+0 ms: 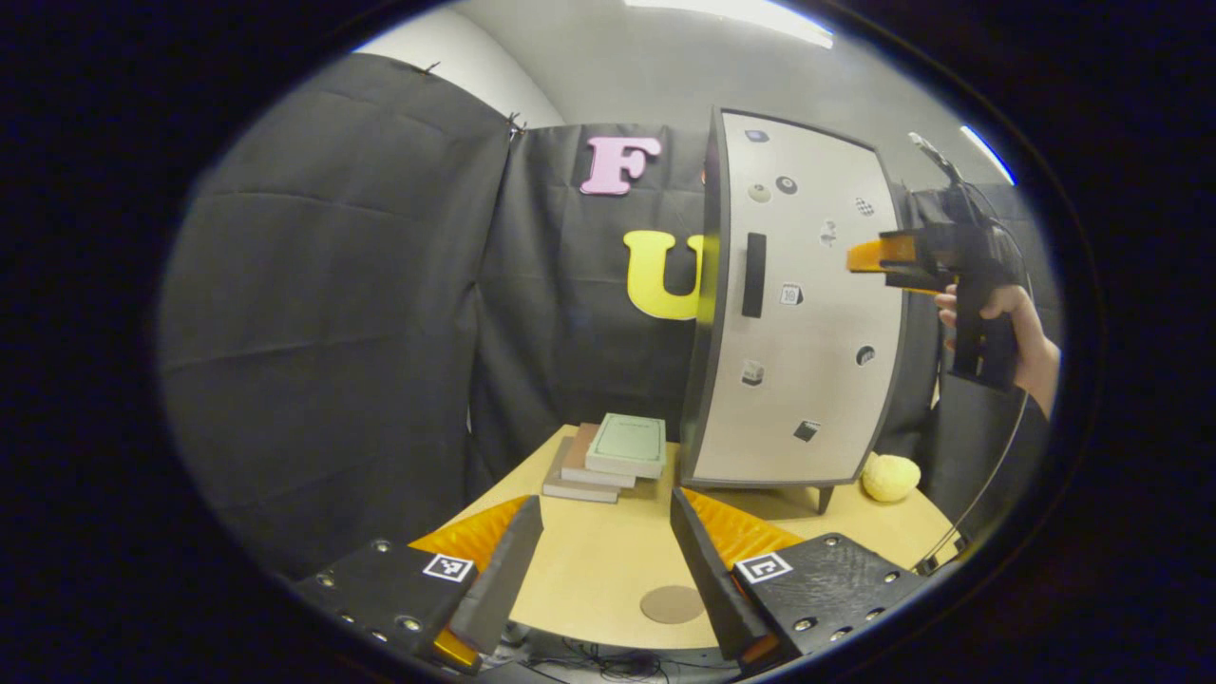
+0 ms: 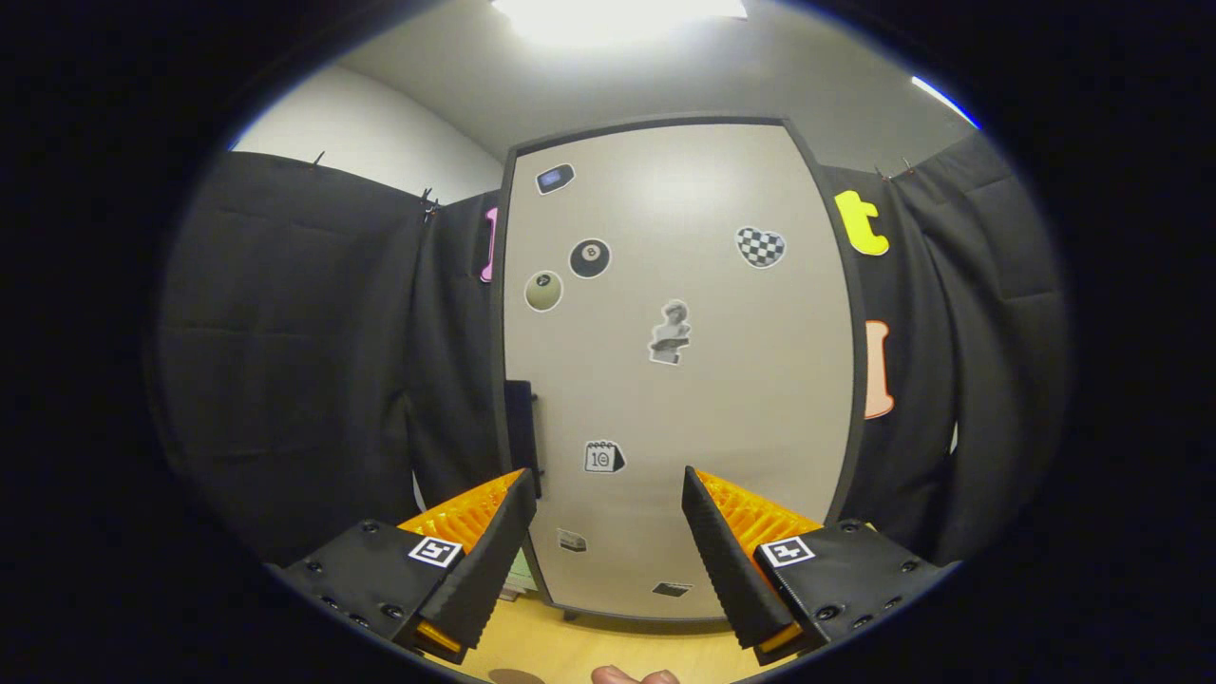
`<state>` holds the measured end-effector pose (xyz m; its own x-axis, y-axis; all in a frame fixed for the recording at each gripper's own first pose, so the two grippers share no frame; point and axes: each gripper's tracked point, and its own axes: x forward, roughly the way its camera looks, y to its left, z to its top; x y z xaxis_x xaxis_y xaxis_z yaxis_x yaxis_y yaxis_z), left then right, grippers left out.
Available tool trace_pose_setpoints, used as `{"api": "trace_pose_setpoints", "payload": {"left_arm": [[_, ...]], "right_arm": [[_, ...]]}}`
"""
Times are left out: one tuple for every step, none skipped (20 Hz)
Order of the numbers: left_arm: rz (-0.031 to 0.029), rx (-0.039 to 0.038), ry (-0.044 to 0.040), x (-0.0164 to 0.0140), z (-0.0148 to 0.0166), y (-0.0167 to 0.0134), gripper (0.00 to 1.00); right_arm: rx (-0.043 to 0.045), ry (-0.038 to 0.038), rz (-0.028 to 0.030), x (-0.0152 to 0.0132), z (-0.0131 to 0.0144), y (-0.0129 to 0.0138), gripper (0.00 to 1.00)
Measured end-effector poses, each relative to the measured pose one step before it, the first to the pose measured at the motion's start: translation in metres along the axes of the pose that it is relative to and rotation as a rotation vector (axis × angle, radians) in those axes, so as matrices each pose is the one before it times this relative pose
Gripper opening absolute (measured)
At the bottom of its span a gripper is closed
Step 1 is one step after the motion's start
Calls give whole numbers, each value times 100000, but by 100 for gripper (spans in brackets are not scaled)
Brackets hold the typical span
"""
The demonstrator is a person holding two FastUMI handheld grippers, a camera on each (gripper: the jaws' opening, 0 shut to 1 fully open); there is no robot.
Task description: Open the cabinet door with the right hand, grasp the bottle in the cabinet with the left hand and place it on the coaster, then close the cabinet door with the right hand.
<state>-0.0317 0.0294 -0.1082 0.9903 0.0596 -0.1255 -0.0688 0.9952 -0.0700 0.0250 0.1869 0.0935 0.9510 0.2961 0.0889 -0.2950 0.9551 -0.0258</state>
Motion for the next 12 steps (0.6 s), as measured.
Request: {"api": "trace_pose_setpoints", "payload": {"left_arm": [[376,9,407,35,-322,4,82],[127,-332,432,-84,-503,65,82],[128,-650,592,-96,-452,125,82],[272,-747,825,-447,-738,400,82],[660,-581,980,-239,-549,382,82],[1428,-486,-127,-26,-269,616,82],[594,-519,-463,-45,-45,347,82],[389,-519,134,1,-312,-24,84],[1143,-190,286,21,-225,381,82],[1478,8,-37,1,-415,646,84],[1185,13,222,122,-293,527,84],[962,-68,613,-7,-484,284,84]], "right_arm": [[-349,-119,643,649,350,822,98],[203,483,1252,747,53,897,98],[300,660,1290,766,155,953,96],[-337,431,657,751,175,634,96],[-1373,-235,-152,778,228,442,96],[-2067,-797,-333,812,282,377,98],[-2508,-977,-436,918,355,337,98],[-2350,-763,-819,869,152,314,95],[-1794,154,-1000,852,-65,205,95],[-993,655,-670,782,-161,262,99],[-372,-302,324,810,2,423,99],[-71,-814,-662,743,90,163,97]]}}
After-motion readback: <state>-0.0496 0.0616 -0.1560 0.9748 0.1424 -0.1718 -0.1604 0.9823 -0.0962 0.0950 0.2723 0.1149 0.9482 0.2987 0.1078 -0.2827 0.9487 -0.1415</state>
